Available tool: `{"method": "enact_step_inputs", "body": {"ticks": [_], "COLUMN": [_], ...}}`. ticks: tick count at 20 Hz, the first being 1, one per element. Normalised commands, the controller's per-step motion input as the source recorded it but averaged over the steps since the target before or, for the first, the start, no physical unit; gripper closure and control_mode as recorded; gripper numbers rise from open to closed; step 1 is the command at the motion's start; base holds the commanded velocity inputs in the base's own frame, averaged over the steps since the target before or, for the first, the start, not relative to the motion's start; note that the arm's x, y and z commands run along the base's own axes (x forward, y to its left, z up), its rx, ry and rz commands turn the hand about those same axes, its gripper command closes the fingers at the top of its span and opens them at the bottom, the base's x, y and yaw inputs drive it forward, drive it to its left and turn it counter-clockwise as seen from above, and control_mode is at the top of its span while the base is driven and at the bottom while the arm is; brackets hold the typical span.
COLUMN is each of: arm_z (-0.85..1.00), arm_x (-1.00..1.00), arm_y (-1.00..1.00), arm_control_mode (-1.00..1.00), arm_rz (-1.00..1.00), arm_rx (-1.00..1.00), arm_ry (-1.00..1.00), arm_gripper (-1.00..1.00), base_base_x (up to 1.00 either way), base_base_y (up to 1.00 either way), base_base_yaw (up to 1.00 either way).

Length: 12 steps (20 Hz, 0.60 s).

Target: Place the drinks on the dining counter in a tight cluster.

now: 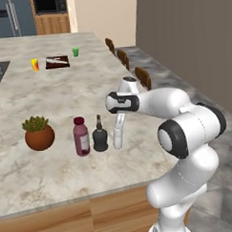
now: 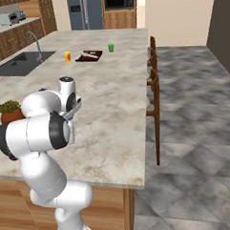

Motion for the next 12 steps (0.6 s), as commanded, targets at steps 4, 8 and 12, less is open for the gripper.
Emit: {"method": "enact_step_inputs", "body": {"ticks": [4,8,12], "arm_z": [0.0,0.0,-0.07], "arm_x": [0.0,-0.02,0.0], "arm_y": [0.0,0.03,0.04], "arm_control_mode": [-1.0,-1.0,-1.0], "arm_rz": [0.0,0.01,0.02], "arm_rx": [0.0,0.0,0.0], "arm_ry": [0.0,-0.03,-0.01], "arm_gripper": [1.0,1.0,1.0], "base_base_x": [0.0,0.0,0.0], "base_base_y": [0.0,0.0,0.0], "base_base_yaw": [0.0,0.0,0.0]}}
